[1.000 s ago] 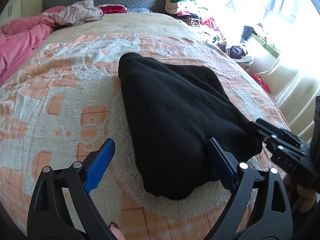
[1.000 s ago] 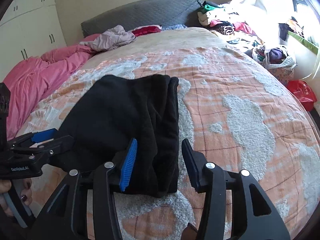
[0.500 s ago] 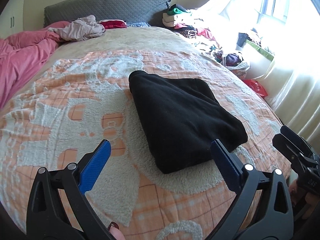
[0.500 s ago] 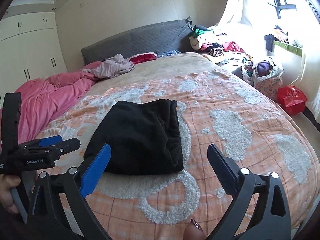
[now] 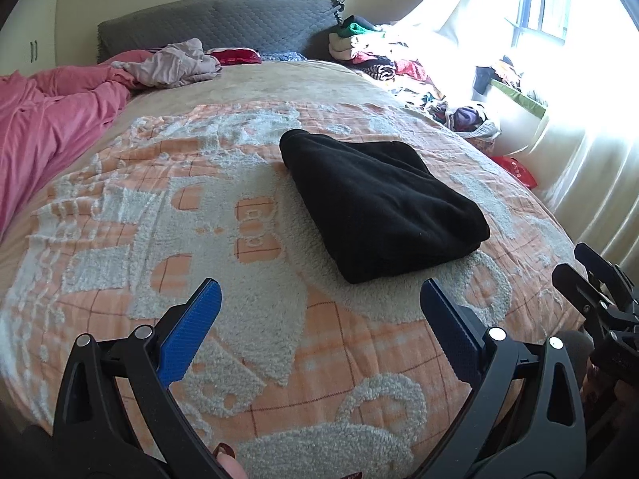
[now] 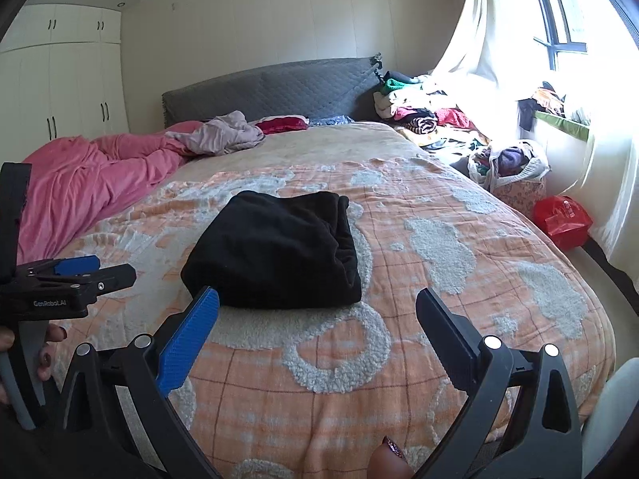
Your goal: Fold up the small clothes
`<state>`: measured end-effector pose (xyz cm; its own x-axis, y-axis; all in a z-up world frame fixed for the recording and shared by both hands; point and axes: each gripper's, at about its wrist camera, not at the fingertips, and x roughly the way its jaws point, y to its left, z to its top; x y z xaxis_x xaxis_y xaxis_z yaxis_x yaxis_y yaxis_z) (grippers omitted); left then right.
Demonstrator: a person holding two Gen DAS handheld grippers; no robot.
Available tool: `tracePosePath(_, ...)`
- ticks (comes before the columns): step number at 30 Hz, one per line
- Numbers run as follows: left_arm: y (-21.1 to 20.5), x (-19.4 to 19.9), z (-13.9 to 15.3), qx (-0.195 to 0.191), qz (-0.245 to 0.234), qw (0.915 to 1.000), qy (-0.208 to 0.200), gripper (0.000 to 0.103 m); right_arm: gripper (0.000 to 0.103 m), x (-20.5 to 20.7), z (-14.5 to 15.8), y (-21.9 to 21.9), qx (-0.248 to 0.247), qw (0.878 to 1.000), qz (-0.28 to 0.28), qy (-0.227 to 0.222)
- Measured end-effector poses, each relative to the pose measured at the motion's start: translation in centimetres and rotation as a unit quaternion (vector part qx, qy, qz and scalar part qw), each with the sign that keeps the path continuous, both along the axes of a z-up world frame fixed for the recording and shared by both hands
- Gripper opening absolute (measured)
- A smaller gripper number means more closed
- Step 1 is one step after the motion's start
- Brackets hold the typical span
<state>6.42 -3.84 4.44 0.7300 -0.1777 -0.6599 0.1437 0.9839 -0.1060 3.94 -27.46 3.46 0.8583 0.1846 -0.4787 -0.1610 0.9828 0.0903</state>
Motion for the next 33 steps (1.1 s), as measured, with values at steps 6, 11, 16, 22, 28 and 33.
tracePosePath(6, 0.3, -1.4, -1.6, 0.01, -0.002, 0.9999, 0.006, 0.093, 0.098, -1.3, -1.9, 0.6, -0.02, 1.0, -0.012, 0.003)
tracePosePath(11, 0.8, -1.8, -3.1, 0.005, -0.002, 0.9999, 0.016, 0.093, 0.098, -1.5, -3.7, 1.0, -0.019, 0.999, -0.016, 0.024)
tracePosePath(16, 0.9, -1.8, -4.1, 0.006, 0.002, 0.9997, 0.023, 0.093, 0.098, -1.8, -4.8, 1.3, -0.021, 0.999, -0.031, 0.025)
tracePosePath(22, 1.1, -1.8, -4.7, 0.002, 0.01, 0.9996, 0.027, 0.093, 0.098, -1.5, -5.7, 1.9, -0.038, 0.998, -0.038, 0.033)
tracePosePath(28, 1.0, -1.7, -4.7, 0.004, 0.014, 0.9994, 0.031, 0.093, 0.098, -1.0, -6.4, 1.8, -0.029, 0.998, -0.039, 0.049)
tracePosePath(33, 0.9, -1.7, -4.7, 0.008, 0.016, 0.9993, 0.031, 0.093, 0.098, -0.8, -6.5, 1.7, -0.027, 0.997, -0.042, 0.054)
